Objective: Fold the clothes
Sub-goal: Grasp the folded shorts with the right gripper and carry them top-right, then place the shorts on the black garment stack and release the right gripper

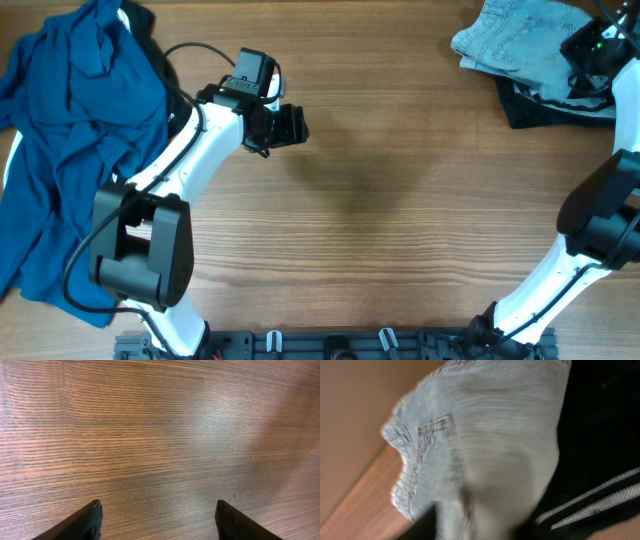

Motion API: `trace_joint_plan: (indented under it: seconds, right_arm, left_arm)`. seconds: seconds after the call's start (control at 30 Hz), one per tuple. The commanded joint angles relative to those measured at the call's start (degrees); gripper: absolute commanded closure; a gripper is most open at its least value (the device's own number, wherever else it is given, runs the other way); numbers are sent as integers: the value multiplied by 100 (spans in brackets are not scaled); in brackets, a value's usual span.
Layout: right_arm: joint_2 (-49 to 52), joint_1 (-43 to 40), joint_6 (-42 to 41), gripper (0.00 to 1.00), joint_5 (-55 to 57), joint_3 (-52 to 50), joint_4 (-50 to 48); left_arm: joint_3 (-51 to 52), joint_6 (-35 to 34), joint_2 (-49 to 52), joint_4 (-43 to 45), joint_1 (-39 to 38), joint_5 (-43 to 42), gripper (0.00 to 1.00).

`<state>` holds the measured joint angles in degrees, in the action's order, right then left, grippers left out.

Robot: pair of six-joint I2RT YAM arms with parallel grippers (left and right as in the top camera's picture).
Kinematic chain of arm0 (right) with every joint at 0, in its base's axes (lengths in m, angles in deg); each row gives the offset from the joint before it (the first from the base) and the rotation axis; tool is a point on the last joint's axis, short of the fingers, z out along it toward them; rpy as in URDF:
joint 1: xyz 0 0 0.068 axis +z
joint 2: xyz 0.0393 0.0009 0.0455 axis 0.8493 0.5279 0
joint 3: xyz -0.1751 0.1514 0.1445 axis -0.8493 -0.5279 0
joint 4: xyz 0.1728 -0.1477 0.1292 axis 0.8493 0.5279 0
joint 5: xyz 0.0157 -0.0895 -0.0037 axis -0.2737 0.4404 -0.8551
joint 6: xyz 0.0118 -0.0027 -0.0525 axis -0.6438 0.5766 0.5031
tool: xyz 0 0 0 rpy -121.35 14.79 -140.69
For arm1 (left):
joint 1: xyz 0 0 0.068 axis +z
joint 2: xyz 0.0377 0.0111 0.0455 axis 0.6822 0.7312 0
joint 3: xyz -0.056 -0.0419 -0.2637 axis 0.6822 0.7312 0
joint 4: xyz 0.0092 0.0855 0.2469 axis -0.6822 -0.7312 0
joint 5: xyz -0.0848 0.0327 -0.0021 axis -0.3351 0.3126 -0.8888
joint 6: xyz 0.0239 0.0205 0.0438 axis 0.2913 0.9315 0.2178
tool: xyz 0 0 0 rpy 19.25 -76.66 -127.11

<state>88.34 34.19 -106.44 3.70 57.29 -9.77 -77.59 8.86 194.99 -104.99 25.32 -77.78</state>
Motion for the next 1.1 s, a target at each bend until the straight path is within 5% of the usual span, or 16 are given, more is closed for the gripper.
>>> trace_joint_plan:
  seconds: [0.0, 0.03, 0.33, 0.4, 0.6, 1.07]
  right_arm:
    - [-87, -79, 623, 16, 199, 48, 361]
    - [-94, -107, 597, 1, 380, 48, 579]
    - [-977, -348, -11, 0, 1567, 48, 1853]
    - [-1274, -337, 647, 0, 892, 48, 1987]
    - [-1580, -76, 1888, 0, -284, 48, 3331]
    - [-1775, 2221, 1781, 0, -35, -96, 3939]
  left_arm:
    - [-44, 55, -63, -17, -57, 76, 25]
    - [-44, 55, -63, -33, -55, 79, 24]
    - [-44, 190, -66, -72, -39, 190, 15]
    - [-44, 184, -66, -101, -31, 188, 0]
    - [-44, 181, -66, -459, 179, 188, 0]
    - [-44, 122, -66, -2400, 1596, 186, 0]
